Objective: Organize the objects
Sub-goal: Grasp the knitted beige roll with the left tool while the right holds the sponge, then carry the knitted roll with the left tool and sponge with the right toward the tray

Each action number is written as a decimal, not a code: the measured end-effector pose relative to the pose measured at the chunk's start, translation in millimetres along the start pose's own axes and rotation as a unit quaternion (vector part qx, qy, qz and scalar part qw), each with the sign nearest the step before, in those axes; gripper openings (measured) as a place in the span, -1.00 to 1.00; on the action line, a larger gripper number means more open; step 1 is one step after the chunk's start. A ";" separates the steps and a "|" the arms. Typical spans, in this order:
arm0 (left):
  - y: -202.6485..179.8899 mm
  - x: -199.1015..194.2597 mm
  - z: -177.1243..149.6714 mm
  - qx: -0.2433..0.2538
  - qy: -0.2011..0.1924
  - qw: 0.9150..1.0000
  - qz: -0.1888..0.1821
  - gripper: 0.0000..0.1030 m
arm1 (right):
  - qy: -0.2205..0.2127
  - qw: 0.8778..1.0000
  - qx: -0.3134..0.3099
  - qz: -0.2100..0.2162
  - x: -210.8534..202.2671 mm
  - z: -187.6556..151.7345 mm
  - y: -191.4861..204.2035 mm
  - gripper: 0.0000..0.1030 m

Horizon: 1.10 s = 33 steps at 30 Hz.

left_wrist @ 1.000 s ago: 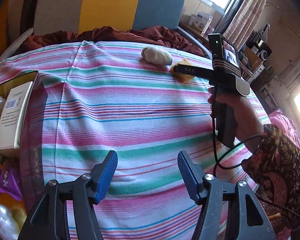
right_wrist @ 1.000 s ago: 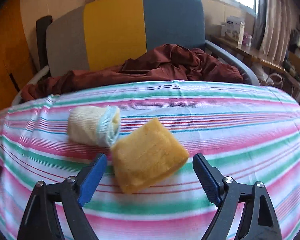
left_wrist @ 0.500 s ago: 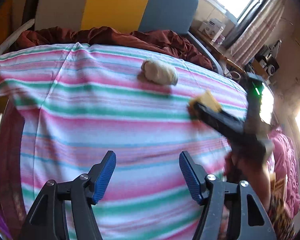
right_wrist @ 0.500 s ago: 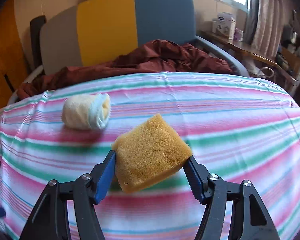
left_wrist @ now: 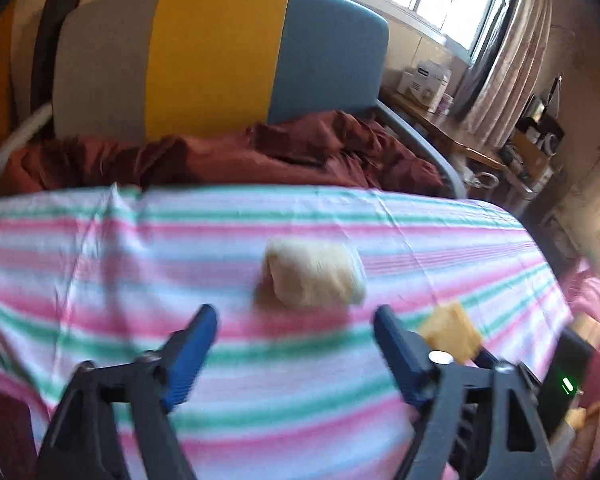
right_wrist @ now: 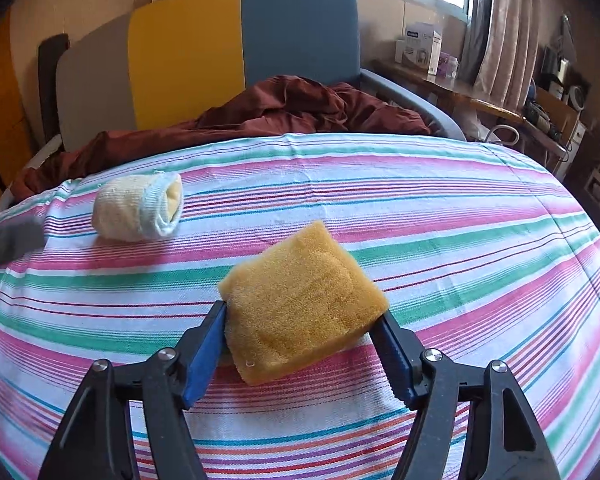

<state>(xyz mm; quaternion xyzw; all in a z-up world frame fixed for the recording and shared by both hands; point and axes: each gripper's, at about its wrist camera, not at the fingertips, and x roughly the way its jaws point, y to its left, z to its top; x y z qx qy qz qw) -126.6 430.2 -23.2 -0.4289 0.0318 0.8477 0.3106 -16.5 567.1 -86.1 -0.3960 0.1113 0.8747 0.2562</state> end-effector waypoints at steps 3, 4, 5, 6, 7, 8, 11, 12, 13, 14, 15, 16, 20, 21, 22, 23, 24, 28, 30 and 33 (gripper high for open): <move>-7.7 17.6 8.4 0.013 0.006 1.000 0.004 0.65 | 0.008 1.000 0.009 0.010 4.6 -0.5 -3.8 0.40; -9.9 22.8 11.1 0.014 0.007 1.000 0.000 0.65 | 0.009 1.000 0.011 0.012 5.2 -0.8 -4.8 0.40; -11.7 27.7 13.7 0.014 0.006 1.000 0.006 0.65 | 0.008 1.000 0.012 0.013 4.7 -0.9 -5.1 0.40; -13.2 30.6 15.1 0.013 0.004 1.000 0.010 0.65 | 0.007 1.000 0.012 0.012 4.2 -1.2 -4.7 0.40; -15.5 35.8 17.5 0.015 0.006 1.000 0.011 0.65 | 0.006 1.000 0.012 0.012 3.7 -1.7 -4.9 0.40; -18.8 39.9 17.7 0.020 0.009 1.000 0.017 0.65 | 0.005 1.000 0.013 0.013 3.7 -1.8 -5.2 0.40; -26.8 54.6 16.6 0.041 0.015 0.998 0.033 0.65 | 0.004 1.000 0.015 0.015 3.6 -1.9 -5.8 0.40; -29.8 59.4 15.7 0.051 0.017 0.998 0.038 0.65 | 0.003 1.000 0.015 0.016 3.7 -1.9 -6.0 0.40; -31.9 62.1 14.5 0.057 0.015 0.997 0.041 0.65 | 0.002 1.000 0.015 0.016 3.2 -2.1 -6.1 0.40; -33.4 65.0 13.2 0.062 0.014 0.997 0.041 0.65 | 0.002 1.000 0.015 0.016 2.7 -2.4 -6.0 0.40; -34.4 67.2 11.0 0.066 0.012 0.997 0.039 0.65 | 0.001 1.000 0.015 0.015 2.6 -2.7 -5.9 0.40; -35.4 69.0 8.5 0.071 0.006 0.996 0.043 0.65 | 0.001 1.000 0.016 0.016 2.8 -2.7 -5.9 0.40; -33.7 74.2 2.7 0.078 -0.003 0.996 0.047 0.60 | -0.001 1.000 0.019 0.019 2.7 -3.2 -7.3 0.40; -31.4 74.9 3.1 0.073 -0.002 0.996 0.049 0.49 | -0.002 1.000 0.020 0.018 2.5 -3.4 -6.9 0.40; -29.3 75.1 3.0 0.068 -0.003 0.996 0.049 0.41 | -0.002 1.000 0.019 0.018 2.4 -3.6 -6.6 0.40; -28.6 74.7 2.5 0.066 -0.005 0.997 0.043 0.39 | -0.003 1.000 0.018 0.017 2.3 -3.7 -6.2 0.40; -28.2 74.0 2.0 0.065 -0.008 0.997 0.040 0.38 | -0.003 1.000 0.017 0.015 2.5 -3.8 -5.5 0.40; -24.5 67.0 -1.9 0.057 -0.023 0.998 0.031 0.34 | -0.005 1.000 0.017 0.015 2.0 -4.0 -5.3 0.38; -21.1 59.6 -5.5 0.048 -0.035 0.998 0.035 0.34 | -0.006 1.000 0.017 0.015 1.7 -3.9 -5.3 0.37; -17.2 46.5 -13.3 0.042 -0.050 0.997 0.041 0.34 | -0.007 1.000 0.014 0.013 1.6 -4.1 -4.4 0.36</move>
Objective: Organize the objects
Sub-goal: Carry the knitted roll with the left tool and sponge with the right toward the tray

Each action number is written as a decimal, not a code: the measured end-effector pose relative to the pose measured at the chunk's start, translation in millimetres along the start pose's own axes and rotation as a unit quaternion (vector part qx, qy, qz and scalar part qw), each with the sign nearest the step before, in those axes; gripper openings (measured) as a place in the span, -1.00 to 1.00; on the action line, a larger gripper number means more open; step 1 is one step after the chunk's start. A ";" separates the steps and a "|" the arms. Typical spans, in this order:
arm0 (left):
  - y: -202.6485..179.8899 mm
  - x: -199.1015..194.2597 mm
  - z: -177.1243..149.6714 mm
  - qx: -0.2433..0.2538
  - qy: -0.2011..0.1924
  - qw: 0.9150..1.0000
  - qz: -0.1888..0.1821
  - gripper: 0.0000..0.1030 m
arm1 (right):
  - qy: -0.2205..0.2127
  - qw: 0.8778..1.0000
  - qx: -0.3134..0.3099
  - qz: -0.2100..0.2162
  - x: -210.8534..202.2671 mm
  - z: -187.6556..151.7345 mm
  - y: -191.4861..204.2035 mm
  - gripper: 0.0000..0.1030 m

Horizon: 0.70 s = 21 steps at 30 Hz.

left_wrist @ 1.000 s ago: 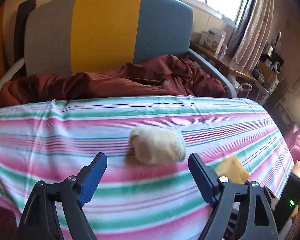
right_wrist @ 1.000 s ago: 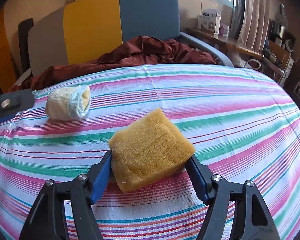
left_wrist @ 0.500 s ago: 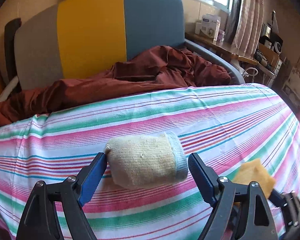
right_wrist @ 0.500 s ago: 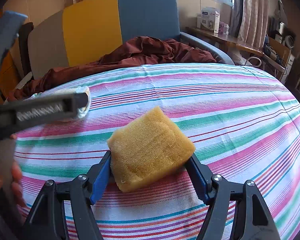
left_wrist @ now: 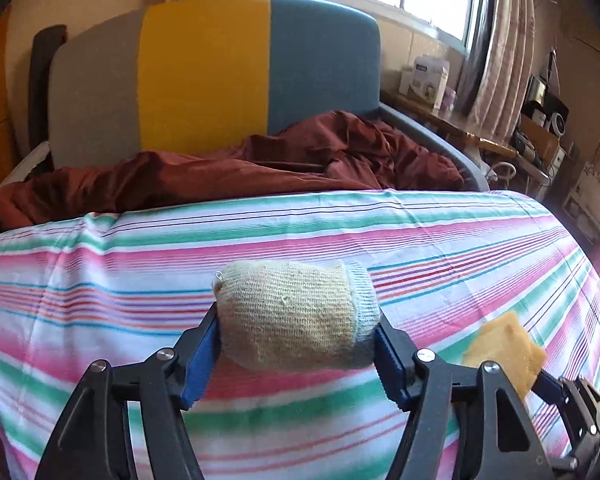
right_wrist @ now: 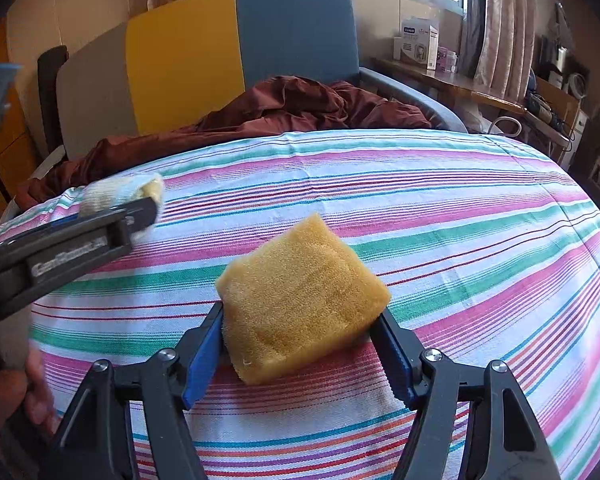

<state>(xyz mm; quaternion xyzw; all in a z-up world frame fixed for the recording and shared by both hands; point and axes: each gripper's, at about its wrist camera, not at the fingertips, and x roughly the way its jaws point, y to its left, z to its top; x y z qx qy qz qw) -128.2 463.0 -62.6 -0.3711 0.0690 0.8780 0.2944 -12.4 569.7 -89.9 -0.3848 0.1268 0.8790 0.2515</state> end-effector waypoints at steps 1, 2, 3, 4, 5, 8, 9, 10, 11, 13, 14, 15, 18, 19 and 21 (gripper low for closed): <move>1.1 -5.8 -3.0 -0.001 -0.007 1.000 0.001 0.34 | 0.000 1.000 -0.001 -0.001 -0.2 -0.2 0.4 0.35; 1.7 -11.4 -5.8 -0.002 -0.014 1.000 0.003 0.34 | -0.001 1.000 -0.002 -0.002 -0.4 -0.3 0.9 0.35; 1.8 -18.2 -9.2 -0.001 -0.021 1.000 0.007 0.34 | -0.003 1.000 -0.004 -0.003 -1.3 -0.4 1.0 0.33; 1.5 -22.5 -11.6 0.000 -0.026 1.000 0.010 0.34 | -0.004 1.000 -0.005 -0.004 -1.9 -0.5 1.2 0.32; 1.3 -27.7 -15.0 0.001 -0.030 0.999 0.011 0.34 | -0.006 1.000 -0.005 -0.004 -2.4 -0.3 0.9 0.32; 0.7 -42.8 -24.7 0.008 -0.038 0.999 0.012 0.34 | -0.017 1.000 -0.005 -0.005 -7.1 -0.5 0.8 0.30; 0.6 -47.5 -28.2 0.010 -0.038 0.999 0.011 0.34 | -0.023 1.000 -0.004 -0.008 -9.4 -0.4 0.6 0.30; 0.7 -52.8 -32.3 0.012 -0.039 0.999 0.006 0.34 | -0.030 1.000 -0.003 -0.010 -11.9 -0.5 0.2 0.29; 0.9 -56.1 -34.7 0.013 -0.039 0.999 0.005 0.34 | -0.036 0.999 -0.002 -0.011 -14.7 -0.8 0.0 0.29; 2.5 -64.7 -41.4 0.011 -0.040 0.999 0.005 0.34 | -0.052 0.999 -0.003 -0.015 -21.0 -1.3 0.7 0.29; 4.0 -69.0 -44.6 0.009 -0.041 0.999 0.004 0.34 | -0.058 0.998 -0.005 -0.014 -23.6 -1.2 1.8 0.29; 5.6 -72.0 -46.8 0.007 -0.041 0.999 0.004 0.34 | -0.063 0.998 -0.010 -0.011 -26.2 -0.8 4.0 0.29; 11.3 -83.7 -57.0 -0.002 -0.043 0.999 0.003 0.34 | -0.073 0.997 -0.020 -0.001 -33.5 -2.1 10.1 0.29; 13.7 -87.6 -60.3 -0.006 -0.043 0.999 0.000 0.34 | -0.074 0.997 -0.020 0.003 -36.1 -3.0 11.4 0.29; 18.2 -93.7 -66.4 -0.011 -0.043 0.999 -0.001 0.34 | -0.080 0.997 -0.017 0.013 -44.2 -6.6 13.5 0.29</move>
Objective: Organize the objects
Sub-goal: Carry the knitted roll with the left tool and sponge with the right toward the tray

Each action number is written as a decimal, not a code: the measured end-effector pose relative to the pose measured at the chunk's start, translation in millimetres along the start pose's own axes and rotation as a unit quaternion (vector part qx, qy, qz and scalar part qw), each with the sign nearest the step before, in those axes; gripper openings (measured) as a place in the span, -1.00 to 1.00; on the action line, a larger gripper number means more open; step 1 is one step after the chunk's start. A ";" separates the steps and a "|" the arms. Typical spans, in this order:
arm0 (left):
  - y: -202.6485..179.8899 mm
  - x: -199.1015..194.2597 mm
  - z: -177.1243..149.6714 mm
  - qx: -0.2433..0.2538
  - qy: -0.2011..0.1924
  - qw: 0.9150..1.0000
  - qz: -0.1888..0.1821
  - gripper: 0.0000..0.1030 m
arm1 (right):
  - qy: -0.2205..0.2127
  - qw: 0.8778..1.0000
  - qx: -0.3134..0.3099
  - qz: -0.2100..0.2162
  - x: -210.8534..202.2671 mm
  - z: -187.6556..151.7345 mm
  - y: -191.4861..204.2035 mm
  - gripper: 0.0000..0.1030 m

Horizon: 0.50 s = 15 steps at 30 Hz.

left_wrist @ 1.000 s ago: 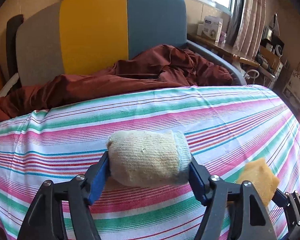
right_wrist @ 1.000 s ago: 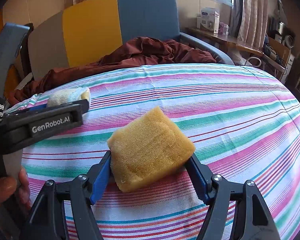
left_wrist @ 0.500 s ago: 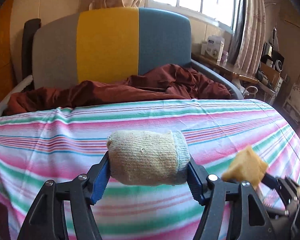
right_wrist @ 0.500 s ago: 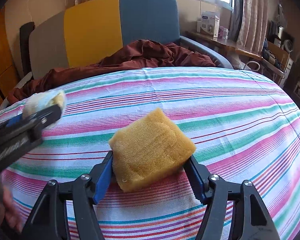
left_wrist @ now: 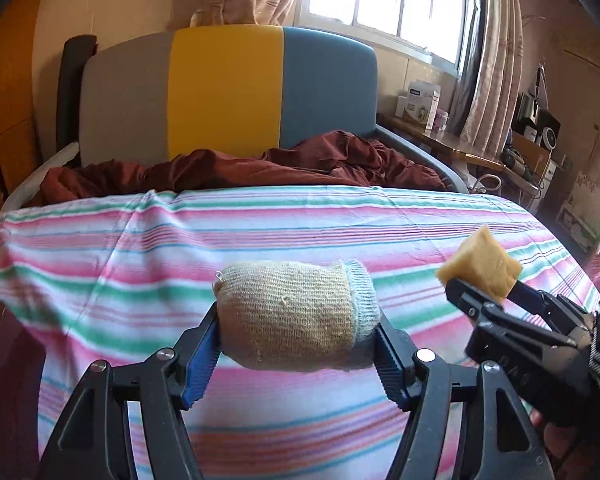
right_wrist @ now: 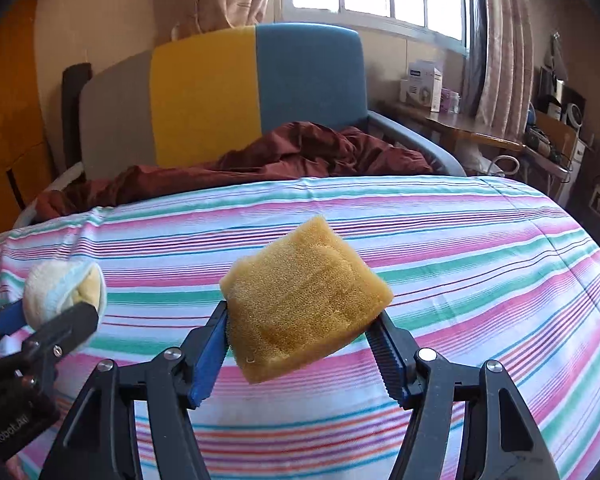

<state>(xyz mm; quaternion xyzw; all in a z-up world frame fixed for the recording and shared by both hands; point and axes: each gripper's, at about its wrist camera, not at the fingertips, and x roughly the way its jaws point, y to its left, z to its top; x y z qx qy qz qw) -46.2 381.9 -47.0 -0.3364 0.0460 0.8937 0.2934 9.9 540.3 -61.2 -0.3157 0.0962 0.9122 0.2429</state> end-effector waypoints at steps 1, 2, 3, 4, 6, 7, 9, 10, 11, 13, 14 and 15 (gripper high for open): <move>2.7 -3.2 -2.3 -0.004 0.000 1.000 0.001 0.34 | -0.003 1.000 0.002 0.003 -4.3 -1.6 1.1 0.29; 5.8 -6.6 -4.6 -0.009 -0.001 1.000 0.001 0.34 | -0.003 1.000 0.003 0.008 -7.9 -3.0 2.9 0.29; 8.6 -9.6 -6.8 -0.013 -0.001 1.000 0.001 0.34 | -0.001 1.000 0.005 0.013 -11.3 -5.3 5.9 0.29; 11.3 -11.6 -8.8 -0.017 0.000 1.000 0.000 0.34 | 0.001 1.000 0.005 0.015 -14.1 -7.3 9.0 0.29; 17.1 -16.8 -12.9 -0.024 0.001 1.000 0.001 0.34 | 0.002 1.000 -0.001 0.023 -20.7 -11.8 18.8 0.29; 20.1 -20.4 -15.1 -0.028 -0.001 1.000 0.003 0.34 | 0.002 1.000 -0.006 0.026 -23.2 -13.4 23.6 0.29; 24.8 -27.4 -18.7 -0.031 -0.002 0.999 0.005 0.34 | 0.003 0.999 -0.018 0.032 -28.8 -17.9 35.7 0.29; 26.7 -31.9 -20.4 -0.031 -0.002 0.999 0.010 0.34 | 0.003 0.999 -0.023 0.035 -31.0 -19.7 40.6 0.29; 29.2 -37.7 -22.5 -0.032 -0.002 0.999 0.010 0.34 | 0.002 0.999 -0.029 0.037 -33.3 -21.4 44.5 0.29; 34.4 -45.5 -25.6 -0.038 0.001 0.999 0.005 0.34 | -0.003 0.998 -0.047 0.034 -37.1 -25.0 53.0 0.29; 38.2 -49.7 -27.6 -0.043 0.003 0.999 0.005 0.34 | -0.004 0.998 -0.057 0.031 -37.8 -26.4 56.8 0.29; 41.9 -53.5 -29.7 -0.048 0.006 0.999 0.003 0.34 | -0.003 0.998 -0.063 0.029 -37.2 -27.3 59.5 0.29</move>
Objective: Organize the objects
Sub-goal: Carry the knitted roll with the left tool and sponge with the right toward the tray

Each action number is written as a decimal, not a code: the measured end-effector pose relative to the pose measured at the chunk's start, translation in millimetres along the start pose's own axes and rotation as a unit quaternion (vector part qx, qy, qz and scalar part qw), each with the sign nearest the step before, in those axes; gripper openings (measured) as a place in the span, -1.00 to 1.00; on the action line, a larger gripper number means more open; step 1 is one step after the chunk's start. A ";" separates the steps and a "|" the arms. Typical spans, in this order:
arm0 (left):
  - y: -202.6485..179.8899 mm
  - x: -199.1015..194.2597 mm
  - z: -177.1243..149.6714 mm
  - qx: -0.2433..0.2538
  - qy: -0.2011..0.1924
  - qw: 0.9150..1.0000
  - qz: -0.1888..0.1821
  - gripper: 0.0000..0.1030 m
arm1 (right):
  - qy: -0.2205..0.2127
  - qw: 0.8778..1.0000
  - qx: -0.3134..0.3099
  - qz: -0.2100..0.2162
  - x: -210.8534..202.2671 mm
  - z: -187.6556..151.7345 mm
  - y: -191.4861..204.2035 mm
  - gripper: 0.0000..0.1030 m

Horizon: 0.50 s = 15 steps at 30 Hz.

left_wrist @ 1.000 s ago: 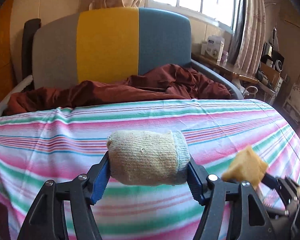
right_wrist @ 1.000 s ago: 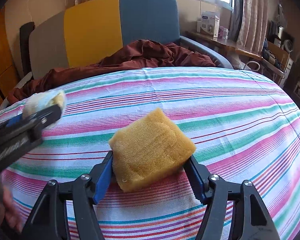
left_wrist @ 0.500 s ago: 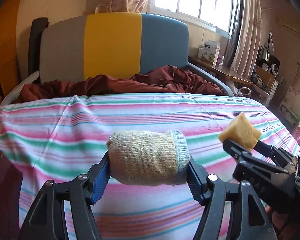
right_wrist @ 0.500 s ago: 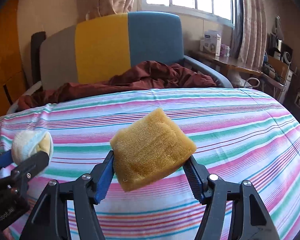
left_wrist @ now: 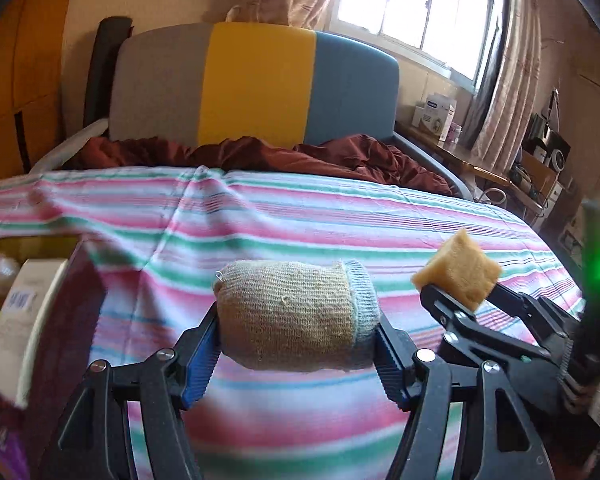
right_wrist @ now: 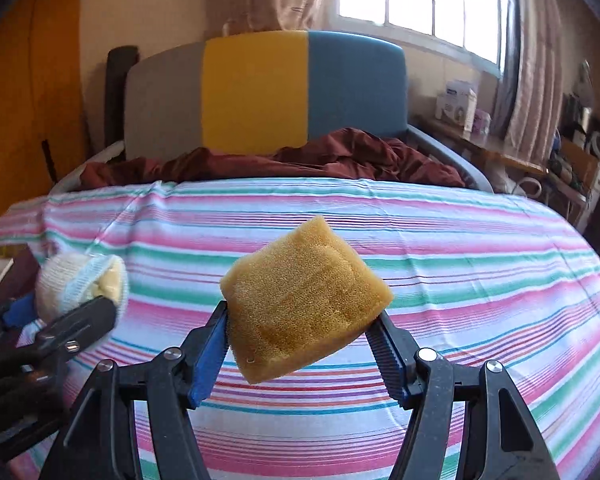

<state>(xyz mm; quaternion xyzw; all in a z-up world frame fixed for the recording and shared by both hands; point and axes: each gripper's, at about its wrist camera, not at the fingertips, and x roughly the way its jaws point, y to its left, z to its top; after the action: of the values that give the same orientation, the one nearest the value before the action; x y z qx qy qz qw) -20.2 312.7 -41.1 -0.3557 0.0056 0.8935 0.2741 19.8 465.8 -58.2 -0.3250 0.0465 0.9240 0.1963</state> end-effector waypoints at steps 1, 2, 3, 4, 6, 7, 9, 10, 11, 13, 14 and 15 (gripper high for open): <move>4.5 -3.7 -2.1 -0.004 0.004 1.000 -0.005 0.34 | 0.002 1.000 -0.004 -0.003 0.9 -0.8 1.5 0.30; 8.4 -7.5 -4.3 -0.007 0.006 1.000 -0.006 0.34 | 0.005 1.000 -0.007 -0.007 1.8 -1.7 2.8 0.30; 12.0 -11.7 -6.4 -0.009 0.007 1.000 -0.005 0.34 | 0.008 1.000 -0.009 -0.009 2.7 -2.4 3.6 0.30; 16.7 -15.9 -7.7 -0.012 0.009 1.000 -0.008 0.34 | 0.008 1.000 -0.011 -0.011 3.3 -2.8 4.1 0.30; 25.8 -24.5 -9.3 -0.021 0.007 1.000 -0.012 0.34 | 0.006 1.000 -0.013 -0.012 2.3 -3.2 4.6 0.30; 31.2 -30.2 -9.9 -0.025 0.003 1.000 -0.011 0.34 | 0.004 1.000 -0.015 -0.012 1.7 -3.6 5.3 0.30; 36.5 -37.4 -11.0 -0.025 0.003 1.000 -0.012 0.34 | 0.002 1.000 -0.021 -0.008 1.5 -3.3 7.8 0.30; 39.5 -41.8 -11.3 -0.024 0.000 1.000 -0.011 0.34 | -0.001 1.000 -0.025 -0.002 -0.2 -3.6 9.6 0.30; 42.8 -47.1 -11.7 -0.024 -0.004 1.000 -0.010 0.34 | -0.006 1.000 -0.028 0.005 -2.9 -3.7 11.1 0.30; 49.3 -56.4 -11.8 -0.025 -0.008 1.000 -0.013 0.34 | -0.014 0.999 -0.032 0.025 -9.5 -2.7 14.3 0.30; 52.5 -60.8 -11.5 -0.027 -0.012 0.999 -0.013 0.34 | -0.015 0.999 -0.034 0.032 -11.9 -2.6 16.2 0.30; 56.3 -66.4 -11.6 -0.028 -0.017 0.999 -0.013 0.34 | -0.016 0.998 -0.039 0.037 -14.6 -2.8 19.4 0.30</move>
<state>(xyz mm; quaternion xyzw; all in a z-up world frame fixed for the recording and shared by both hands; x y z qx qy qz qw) -1.1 230.3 -17.8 -0.3481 -0.0292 0.8955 0.2758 24.2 442.5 -52.1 -0.3152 0.0191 0.9370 0.1496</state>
